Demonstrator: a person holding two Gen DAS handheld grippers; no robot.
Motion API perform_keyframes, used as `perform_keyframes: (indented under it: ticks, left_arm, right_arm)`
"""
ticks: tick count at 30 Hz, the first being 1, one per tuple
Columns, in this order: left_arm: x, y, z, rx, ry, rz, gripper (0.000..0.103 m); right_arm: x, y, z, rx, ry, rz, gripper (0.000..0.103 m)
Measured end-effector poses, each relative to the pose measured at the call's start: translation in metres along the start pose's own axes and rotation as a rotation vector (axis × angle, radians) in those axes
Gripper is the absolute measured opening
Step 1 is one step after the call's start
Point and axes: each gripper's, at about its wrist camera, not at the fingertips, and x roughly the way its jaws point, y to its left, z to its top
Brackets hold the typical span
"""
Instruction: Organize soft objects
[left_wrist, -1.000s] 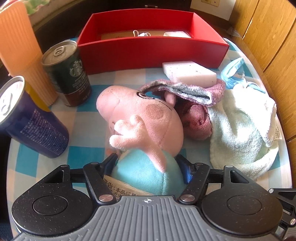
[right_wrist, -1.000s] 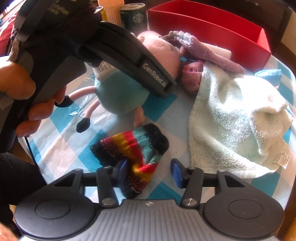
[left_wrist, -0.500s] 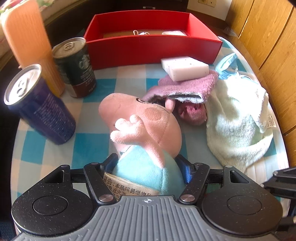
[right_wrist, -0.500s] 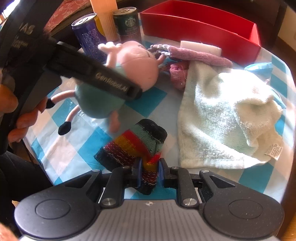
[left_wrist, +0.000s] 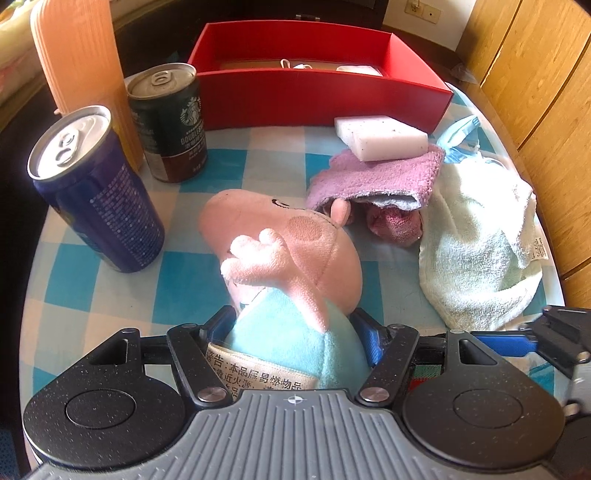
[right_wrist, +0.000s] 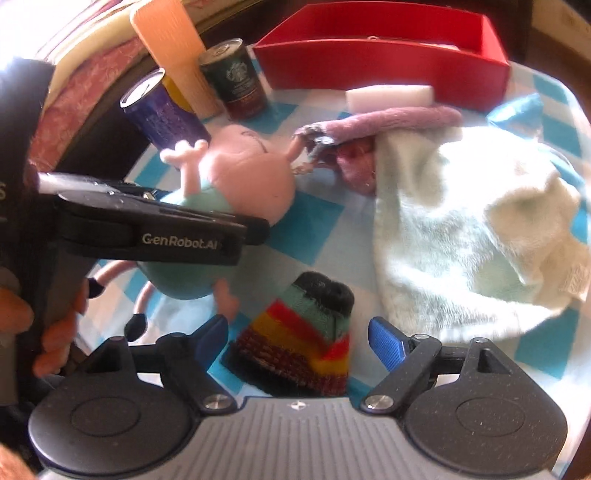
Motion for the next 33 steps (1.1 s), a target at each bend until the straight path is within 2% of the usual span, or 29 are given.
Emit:
perform_keyframes:
  ticks: [1,2,4,5,11,21,33]
  left_arm:
    - [0.0,0.0,0.0,0.001,-0.002,0.003,0.067]
    - [0.001,0.0,-0.001,0.002,-0.002,0.007,0.067]
    - [0.004,-0.003,-0.003,0.015,0.007,0.018,0.067]
    - [0.005,-0.006,-0.004,0.025,0.009,0.023,0.067]
    - [-0.004,-0.004,-0.008,0.001,-0.001,-0.011,0.066]
    - [-0.045,-0.001,-0.013,-0.077,-0.075,-0.071,0.066]
    - [-0.08,-0.012,0.003,-0.121,-0.149,-0.051,0.066]
  right_arm:
    - [0.004,0.004,-0.001,-0.028,0.006,-0.017,0.054]
    - [0.007,0.006,-0.002,-0.047,0.02,-0.011,0.04]
    - [0.008,0.01,-0.006,-0.079,0.019,-0.02,0.03]
    - [0.008,0.009,-0.007,-0.088,0.022,-0.016,0.021]
    - [-0.011,-0.006,-0.013,-0.06,0.007,0.026,0.007]
    - [-0.052,-0.028,-0.015,0.002,-0.085,0.058,0.005]
    - [-0.09,-0.038,-0.003,0.016,-0.18,0.056,0.005]
